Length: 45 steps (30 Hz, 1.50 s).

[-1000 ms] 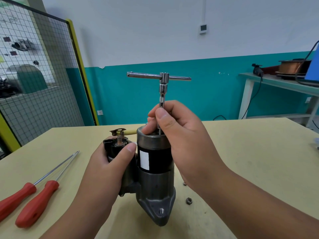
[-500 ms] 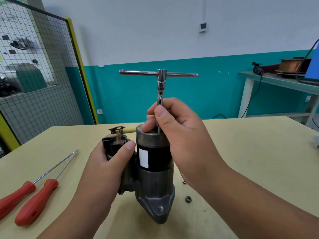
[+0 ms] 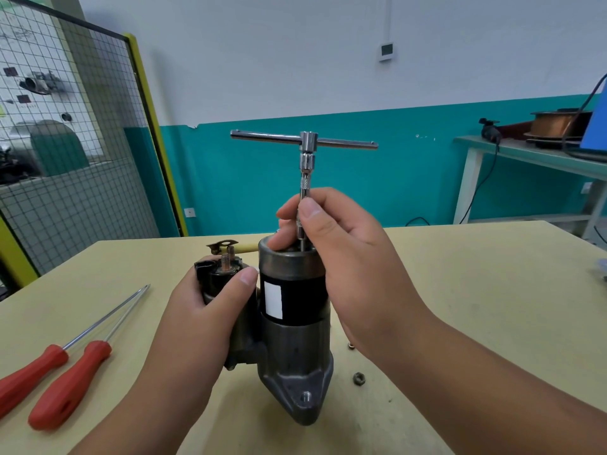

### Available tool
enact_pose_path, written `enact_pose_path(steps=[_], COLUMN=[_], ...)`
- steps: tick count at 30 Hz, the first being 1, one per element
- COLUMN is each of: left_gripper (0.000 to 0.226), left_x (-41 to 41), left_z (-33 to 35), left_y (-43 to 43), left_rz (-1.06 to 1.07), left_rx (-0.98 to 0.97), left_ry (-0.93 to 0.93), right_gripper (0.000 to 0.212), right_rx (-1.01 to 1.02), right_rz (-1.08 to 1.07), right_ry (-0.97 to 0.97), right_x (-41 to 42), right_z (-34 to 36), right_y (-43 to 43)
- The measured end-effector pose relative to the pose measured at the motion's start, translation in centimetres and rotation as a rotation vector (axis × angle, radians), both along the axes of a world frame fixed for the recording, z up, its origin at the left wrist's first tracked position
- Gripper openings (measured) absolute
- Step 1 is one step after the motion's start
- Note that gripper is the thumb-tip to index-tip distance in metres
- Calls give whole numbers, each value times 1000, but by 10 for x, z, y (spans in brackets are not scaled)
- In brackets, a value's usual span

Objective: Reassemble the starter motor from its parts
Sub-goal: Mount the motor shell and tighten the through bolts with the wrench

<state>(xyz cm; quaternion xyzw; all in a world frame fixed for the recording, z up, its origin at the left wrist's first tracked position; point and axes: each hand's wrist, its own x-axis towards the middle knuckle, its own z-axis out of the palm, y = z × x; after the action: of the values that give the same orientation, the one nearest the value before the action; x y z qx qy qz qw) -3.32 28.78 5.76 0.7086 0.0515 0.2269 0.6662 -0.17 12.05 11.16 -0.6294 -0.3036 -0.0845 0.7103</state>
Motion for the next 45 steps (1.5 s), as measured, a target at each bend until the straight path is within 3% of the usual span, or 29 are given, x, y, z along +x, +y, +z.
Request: enact_pose_path(steps=[45], left_gripper=[48], left_x=[0], left_z=[1], left_y=[0], left_rz=[19], left_rx=[47], left_ry=[37], right_gripper=[19], right_rx=[-6], right_rz=[8], right_ry=[-19], right_x=[2], right_z=[0], right_y=[0])
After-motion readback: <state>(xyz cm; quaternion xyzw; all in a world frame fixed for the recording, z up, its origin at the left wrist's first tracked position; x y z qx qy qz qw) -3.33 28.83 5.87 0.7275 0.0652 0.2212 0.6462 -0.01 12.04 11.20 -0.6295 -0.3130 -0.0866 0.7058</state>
